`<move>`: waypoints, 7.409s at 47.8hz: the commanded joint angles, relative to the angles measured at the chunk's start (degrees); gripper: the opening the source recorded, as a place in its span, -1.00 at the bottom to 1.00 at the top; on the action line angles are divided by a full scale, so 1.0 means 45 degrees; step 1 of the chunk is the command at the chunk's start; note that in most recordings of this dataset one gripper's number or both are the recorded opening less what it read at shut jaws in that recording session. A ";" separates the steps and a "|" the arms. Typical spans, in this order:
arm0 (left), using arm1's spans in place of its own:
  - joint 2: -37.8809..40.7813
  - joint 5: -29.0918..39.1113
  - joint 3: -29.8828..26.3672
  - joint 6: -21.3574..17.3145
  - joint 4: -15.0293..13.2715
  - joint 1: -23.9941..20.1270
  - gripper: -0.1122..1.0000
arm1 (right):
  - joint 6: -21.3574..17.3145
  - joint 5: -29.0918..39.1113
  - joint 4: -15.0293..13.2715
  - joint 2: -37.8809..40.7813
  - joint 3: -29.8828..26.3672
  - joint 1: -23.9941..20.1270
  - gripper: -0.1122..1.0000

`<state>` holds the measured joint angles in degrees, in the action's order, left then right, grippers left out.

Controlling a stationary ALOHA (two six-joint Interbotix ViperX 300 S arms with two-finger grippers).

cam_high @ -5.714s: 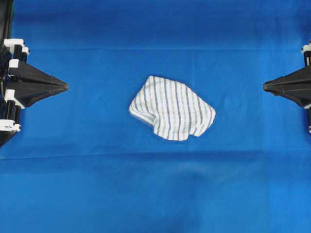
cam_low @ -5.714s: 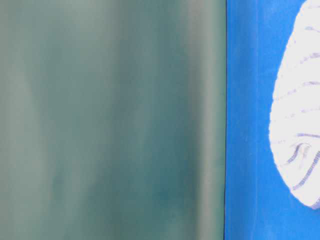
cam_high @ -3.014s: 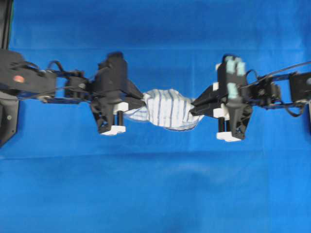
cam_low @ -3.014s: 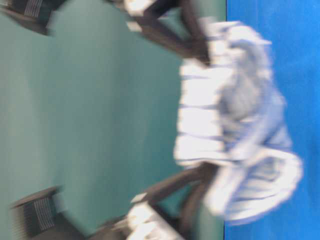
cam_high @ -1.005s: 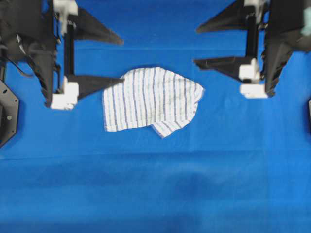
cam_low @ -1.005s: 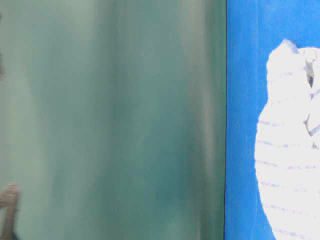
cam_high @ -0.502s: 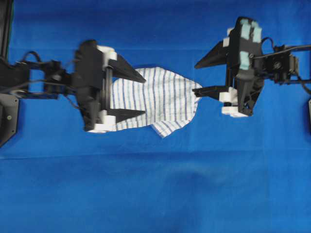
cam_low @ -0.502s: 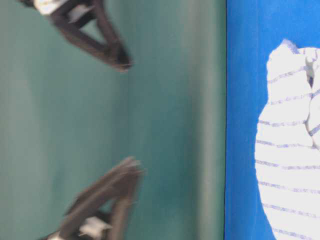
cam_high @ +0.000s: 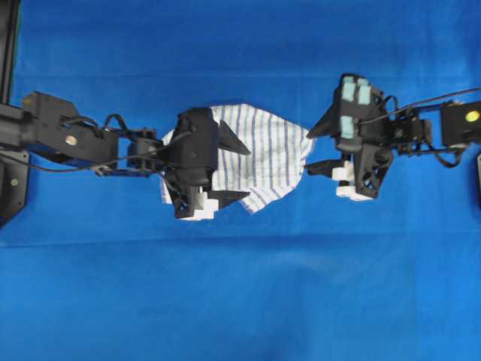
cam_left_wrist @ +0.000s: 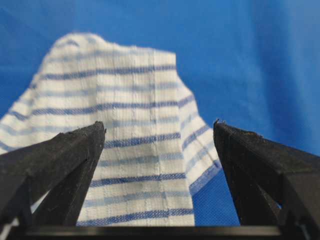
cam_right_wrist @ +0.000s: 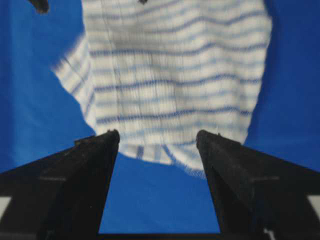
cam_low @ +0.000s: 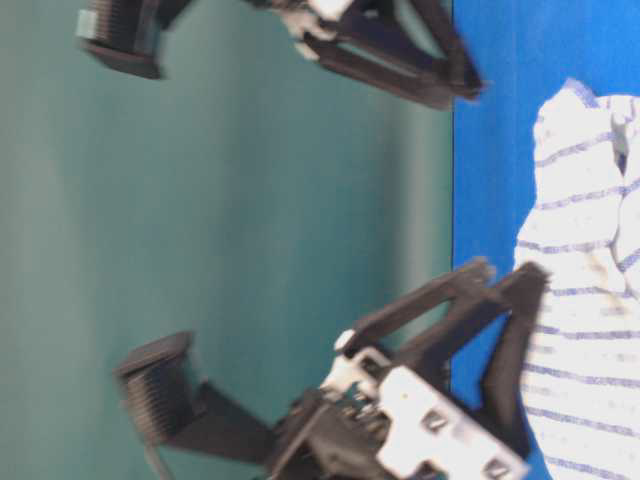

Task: Lift the towel with both arms.
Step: 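Move both grippers in and grasp the towel edges again, then lift the towel upward with both grippers, then open both grippers, release the towel onto the table, retract, then move both grippers in and grasp the towel edges, then lift the towel upward with both grippers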

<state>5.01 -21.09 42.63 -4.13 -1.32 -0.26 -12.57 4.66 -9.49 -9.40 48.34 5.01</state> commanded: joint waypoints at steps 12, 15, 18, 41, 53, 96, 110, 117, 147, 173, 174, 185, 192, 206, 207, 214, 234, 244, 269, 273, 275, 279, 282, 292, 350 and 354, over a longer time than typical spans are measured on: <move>0.1602 -0.0840 -0.0605 0.0059 -0.0156 0.0039 0.84 | -0.0020 -0.1543 0.0078 0.2227 -0.0234 0.0527 0.37; 0.1855 -0.0840 -0.0684 0.0137 -0.0156 0.0039 0.84 | -0.0020 -0.1543 0.0078 0.2520 -0.0293 0.0605 0.37; 0.2148 -0.0801 -0.0742 0.0176 -0.0156 0.0039 0.82 | -0.0020 -0.1563 0.0098 0.2813 -0.0352 0.0664 0.38; 0.2266 -0.0234 -0.0840 0.0176 -0.0137 -0.0020 -0.50 | 0.0020 -0.1621 0.0059 0.3125 -0.0508 0.0742 -0.46; 0.1543 0.0332 -0.0859 0.0156 -0.0137 -0.0020 -0.69 | 0.0000 -0.1563 0.0098 0.2832 -0.0547 0.0723 -0.71; -0.5723 0.5918 -0.2324 0.0020 -0.0078 -0.0957 -0.69 | 0.0156 0.4297 -0.0078 -0.3496 -0.4297 0.0742 -0.71; -0.7031 0.7090 -0.3711 -0.0195 -0.0059 -0.0996 -0.69 | 0.0430 0.4805 -0.0137 -0.4355 -0.5781 0.0742 -0.71; -0.7441 0.7285 -0.4316 -0.0508 -0.0039 -0.1035 -0.69 | 0.0723 0.4805 -0.0137 -0.4648 -0.6465 0.0742 -0.71; -0.7715 0.7793 -0.4512 -0.0938 -0.0039 -0.1113 -0.65 | 0.2188 0.4668 -0.0098 -0.4316 -0.6836 0.0488 -0.70; -0.7832 0.7676 -0.3633 -0.0605 -0.0059 -0.1055 0.85 | 0.2051 0.5215 -0.0117 -0.3828 -0.6465 0.0488 0.38; -0.7812 0.7637 -0.3516 -0.0605 -0.0059 -0.1035 0.84 | 0.2031 0.5254 -0.0098 -0.3828 -0.6367 0.0488 0.38; -0.7187 0.6094 -0.2051 -0.0586 -0.0078 -0.0781 0.85 | 0.1504 0.4961 -0.0059 -0.3789 -0.4805 0.0469 0.38; -0.6270 0.4453 -0.1230 -0.0586 -0.0098 -0.0586 0.85 | 0.1250 0.4355 -0.0059 -0.3555 -0.3711 0.0469 0.38; -0.3574 0.2246 -0.0703 -0.0586 -0.0098 -0.0371 0.85 | 0.1113 0.2891 -0.0059 -0.2246 -0.1934 0.0547 0.38; -0.3340 0.2109 -0.0723 -0.0586 -0.0098 -0.0352 0.85 | 0.1094 0.2793 -0.0059 -0.2129 -0.1855 0.0566 0.38; -0.1660 0.1113 -0.0762 -0.0586 -0.0117 -0.0293 0.85 | 0.0937 0.1797 -0.0059 -0.1230 -0.1309 0.0781 0.38; 0.1406 0.0059 -0.1094 -0.0566 -0.0176 -0.0059 0.85 | 0.0937 -0.0039 -0.0059 0.2070 -0.1035 0.1191 0.38; 0.2051 -0.0137 -0.1172 0.0020 -0.0176 -0.0059 0.83 | 0.0937 -0.0176 -0.0059 0.2754 -0.1113 0.1387 0.38; 0.2090 0.0742 -0.1172 0.0137 -0.0176 -0.0234 -0.75 | 0.1055 -0.0332 -0.0117 0.2754 -0.1133 0.1426 -0.74; 0.2070 0.0762 -0.1172 0.0137 -0.0195 -0.0254 -0.78 | 0.1035 -0.0332 -0.0137 0.2754 -0.1152 0.1426 -0.74; 0.2051 0.0762 -0.1152 0.0137 -0.0195 -0.0254 -0.78 | 0.0996 -0.0332 -0.0117 0.2734 -0.1172 0.1426 -0.74; 0.1875 0.0781 -0.1133 0.0137 -0.0195 -0.0254 -0.78 | 0.0957 -0.0273 -0.0098 0.2695 -0.1250 0.1426 -0.74; 0.1563 0.0938 -0.1094 0.0117 -0.0195 -0.0254 -0.78 | 0.0937 -0.0176 -0.0059 0.2559 -0.1328 0.1426 -0.74; -0.0176 0.2168 -0.1055 0.0098 -0.0195 -0.0254 -0.78 | 0.0937 0.0918 0.0059 0.1133 -0.1816 0.1406 -0.74; -0.7734 0.9121 -0.4414 -0.0469 0.0000 -0.1016 -0.78 | 0.1719 0.7012 -0.0117 -0.2344 -0.9336 0.1055 -0.74; -0.7871 0.9180 -0.4492 -0.0742 0.0000 -0.1016 -0.78 | 0.1914 0.7012 -0.0117 -0.2344 -0.9688 0.0918 -0.74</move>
<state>-29.36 20.13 24.26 -6.86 -1.41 -4.75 -4.48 36.30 -9.84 -18.90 7.38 9.76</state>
